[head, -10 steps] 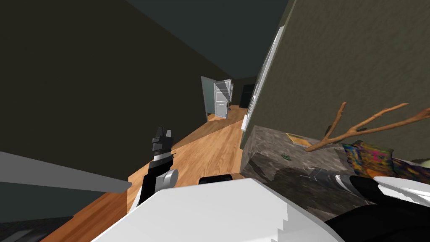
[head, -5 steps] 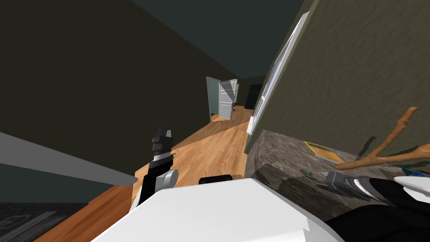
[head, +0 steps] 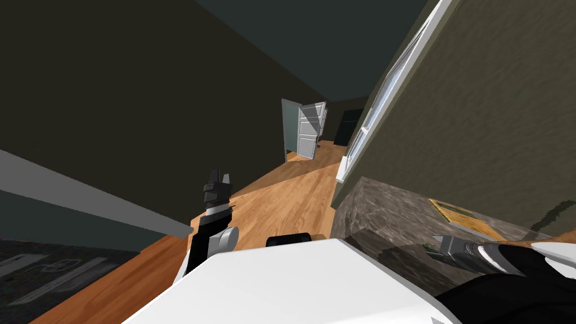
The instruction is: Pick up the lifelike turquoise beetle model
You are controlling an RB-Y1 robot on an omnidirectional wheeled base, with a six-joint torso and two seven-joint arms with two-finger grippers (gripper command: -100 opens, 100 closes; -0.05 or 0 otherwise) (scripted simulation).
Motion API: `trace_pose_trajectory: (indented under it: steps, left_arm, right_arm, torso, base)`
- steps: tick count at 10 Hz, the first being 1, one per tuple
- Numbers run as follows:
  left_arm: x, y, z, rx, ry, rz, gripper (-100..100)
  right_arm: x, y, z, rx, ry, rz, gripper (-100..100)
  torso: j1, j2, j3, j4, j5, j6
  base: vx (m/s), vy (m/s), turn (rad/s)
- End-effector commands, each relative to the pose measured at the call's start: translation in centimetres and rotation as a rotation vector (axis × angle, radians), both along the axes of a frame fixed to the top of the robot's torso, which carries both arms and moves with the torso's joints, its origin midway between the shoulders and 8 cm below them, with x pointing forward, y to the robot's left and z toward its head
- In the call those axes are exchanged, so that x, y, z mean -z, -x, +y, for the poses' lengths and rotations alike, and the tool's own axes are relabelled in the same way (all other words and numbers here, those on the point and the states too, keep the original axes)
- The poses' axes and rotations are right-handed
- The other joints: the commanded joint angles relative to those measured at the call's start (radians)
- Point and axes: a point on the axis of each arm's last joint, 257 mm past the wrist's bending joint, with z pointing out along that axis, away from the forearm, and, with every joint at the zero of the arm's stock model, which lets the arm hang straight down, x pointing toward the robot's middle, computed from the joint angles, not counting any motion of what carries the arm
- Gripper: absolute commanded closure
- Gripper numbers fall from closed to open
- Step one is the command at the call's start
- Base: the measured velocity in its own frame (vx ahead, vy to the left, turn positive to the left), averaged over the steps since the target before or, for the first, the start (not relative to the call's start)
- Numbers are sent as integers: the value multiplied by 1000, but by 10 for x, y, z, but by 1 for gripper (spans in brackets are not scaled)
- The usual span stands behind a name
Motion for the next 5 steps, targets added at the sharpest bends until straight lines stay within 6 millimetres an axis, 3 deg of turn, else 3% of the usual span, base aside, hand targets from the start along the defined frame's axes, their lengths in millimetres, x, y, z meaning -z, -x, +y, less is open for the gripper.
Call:
trace_pose_trajectory:
  steps: [1, 2, 3, 5]
  left_arm:
    - [0, 0, 0, 0, 0, 0, 0]
    - [0, 0, 0, 0, 0, 0, 0]
    - [0, 0, 0, 0, 0, 0, 0]
    - [0, 0, 0, 0, 0, 0, 0]
  right_arm:
    - [12, 6, 0, 37, 2, -1, -100]
    - [8, 3, -1, 22, 2, -2, -100]
    - [9, 4, -2, 25, 2, -2, 100]
    - [9, 4, -1, 25, 0, -1, 100]
  torso:
    - [0, 0, 0, 0, 0, 0]
    - [-1, 1, 1, 0, 0, 0]
    - [0, -1, 0, 0, 0, 1]
    - [1, -4, -2, -1, 1, 1]
  base:
    - [-101, -41, 245]
    - [-41, -18, 47]
    - [-7, -3, -11]
    - [0, 0, 0]
